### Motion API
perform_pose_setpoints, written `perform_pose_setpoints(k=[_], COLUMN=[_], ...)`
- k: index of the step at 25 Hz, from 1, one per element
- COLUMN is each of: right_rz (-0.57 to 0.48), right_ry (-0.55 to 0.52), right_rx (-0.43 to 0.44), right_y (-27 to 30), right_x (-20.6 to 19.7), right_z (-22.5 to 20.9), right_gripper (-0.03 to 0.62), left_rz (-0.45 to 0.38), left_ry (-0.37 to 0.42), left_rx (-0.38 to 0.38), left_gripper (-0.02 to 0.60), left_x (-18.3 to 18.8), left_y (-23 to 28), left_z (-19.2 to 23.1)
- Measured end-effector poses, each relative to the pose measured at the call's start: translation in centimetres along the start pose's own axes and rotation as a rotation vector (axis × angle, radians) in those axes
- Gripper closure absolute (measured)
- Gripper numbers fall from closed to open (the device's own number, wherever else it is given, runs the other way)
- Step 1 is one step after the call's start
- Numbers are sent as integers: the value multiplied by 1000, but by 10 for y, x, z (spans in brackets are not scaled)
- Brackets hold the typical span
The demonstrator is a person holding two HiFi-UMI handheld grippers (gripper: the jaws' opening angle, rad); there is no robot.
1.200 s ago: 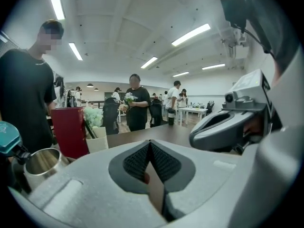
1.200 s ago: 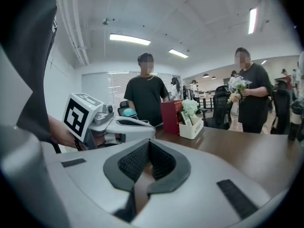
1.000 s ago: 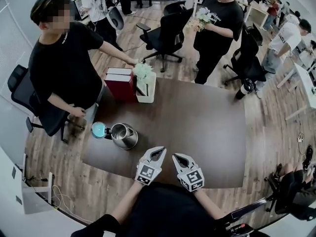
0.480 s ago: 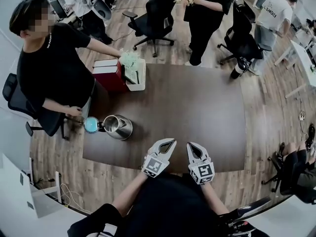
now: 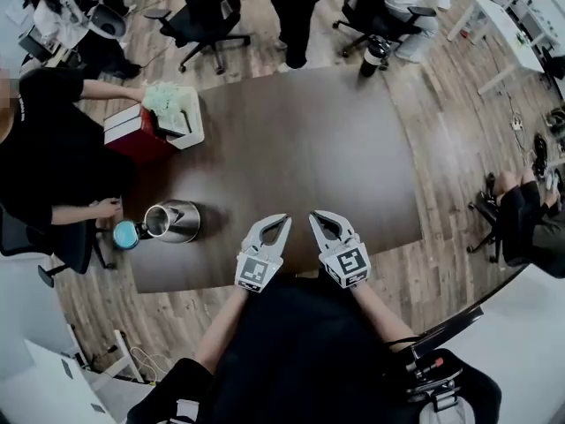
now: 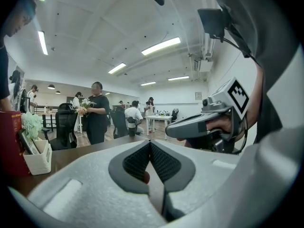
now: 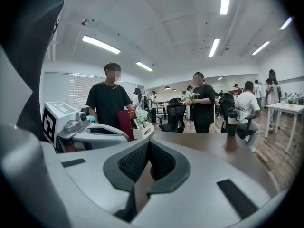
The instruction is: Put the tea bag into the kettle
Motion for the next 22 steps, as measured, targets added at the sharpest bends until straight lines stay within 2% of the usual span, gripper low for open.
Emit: perform_pose_setpoints(k=[4,15,22], right_rz=[29,48,39], right_ry=[0,-13,12], right_rx=[34,69,61], right_y=[-7,-18,-27], right_x=[-7,-4,-11], right_z=[-16,-43,-50], right_gripper=[589,589,589], left_rz=[-2,-13,32], left_ry=[-21,-39,-31], left_rx=[18,6,-47], left_gripper=[576,575,576], left_x=[-10,2,-1], left_y=[18,52,58], left_z=[-9,-34,-55])
Point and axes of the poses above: the fingertips, and each gripper's own axes: y forward along the fingers, z to its left, x out of its top, the point moved 4 cm from there along -y, backward along the fingers, and after that the axes turned 4 degrees about -x, right-handed, at the moved point
